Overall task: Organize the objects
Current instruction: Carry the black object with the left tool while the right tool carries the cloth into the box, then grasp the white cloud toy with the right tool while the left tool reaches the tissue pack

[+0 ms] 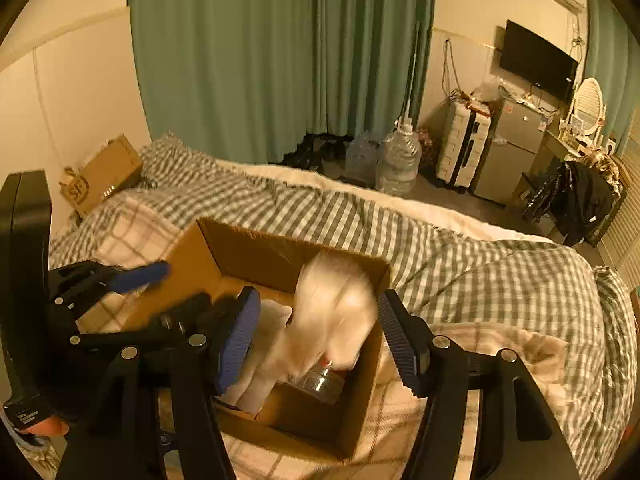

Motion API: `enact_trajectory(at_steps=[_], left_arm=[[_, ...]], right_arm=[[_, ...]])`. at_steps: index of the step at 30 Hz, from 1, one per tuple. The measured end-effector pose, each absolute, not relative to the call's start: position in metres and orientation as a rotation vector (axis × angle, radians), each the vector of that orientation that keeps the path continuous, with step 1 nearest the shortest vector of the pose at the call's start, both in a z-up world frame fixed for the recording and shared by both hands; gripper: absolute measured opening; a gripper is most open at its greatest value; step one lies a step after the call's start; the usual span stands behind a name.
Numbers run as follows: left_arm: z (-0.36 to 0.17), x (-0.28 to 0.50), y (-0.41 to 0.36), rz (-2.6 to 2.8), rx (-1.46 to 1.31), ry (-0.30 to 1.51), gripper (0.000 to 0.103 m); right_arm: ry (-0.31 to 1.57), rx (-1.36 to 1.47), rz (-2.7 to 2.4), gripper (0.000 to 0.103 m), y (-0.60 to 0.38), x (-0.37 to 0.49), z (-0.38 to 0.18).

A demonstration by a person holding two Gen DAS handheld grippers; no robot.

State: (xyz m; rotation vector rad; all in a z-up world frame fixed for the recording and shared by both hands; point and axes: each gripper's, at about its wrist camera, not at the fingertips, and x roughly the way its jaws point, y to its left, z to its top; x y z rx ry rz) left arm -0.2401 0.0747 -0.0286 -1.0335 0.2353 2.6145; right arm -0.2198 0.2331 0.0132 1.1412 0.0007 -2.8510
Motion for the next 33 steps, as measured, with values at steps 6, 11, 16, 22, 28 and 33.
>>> enact_trajectory(at_steps=[6,11,16,22,28,33], left_arm=[[0.014,-0.203,0.054,2.671,-0.954,0.244,0.094],[0.051,-0.163,0.033,2.730,-0.868,0.227,0.101],[0.071,-0.122,0.014,2.756,-0.797,0.225,0.103],[0.060,-0.079,-0.007,2.776,-0.800,0.159,0.103],[0.009,-0.059,-0.023,2.828,-0.845,0.130,0.103],[-0.046,-0.065,-0.021,2.816,-0.953,0.100,0.103]], right_arm=[[0.016,1.053,-2.918,0.079,0.233,-0.176,0.056],[0.074,0.978,-2.978,0.093,0.224,-0.131,0.094],[0.125,0.888,-3.018,0.103,0.211,-0.081,0.124],[0.142,0.843,-3.048,0.103,0.198,-0.032,0.125],[0.097,0.890,-3.004,0.103,0.190,-0.012,0.078],[0.054,0.978,-2.995,0.103,0.184,-0.033,0.026]])
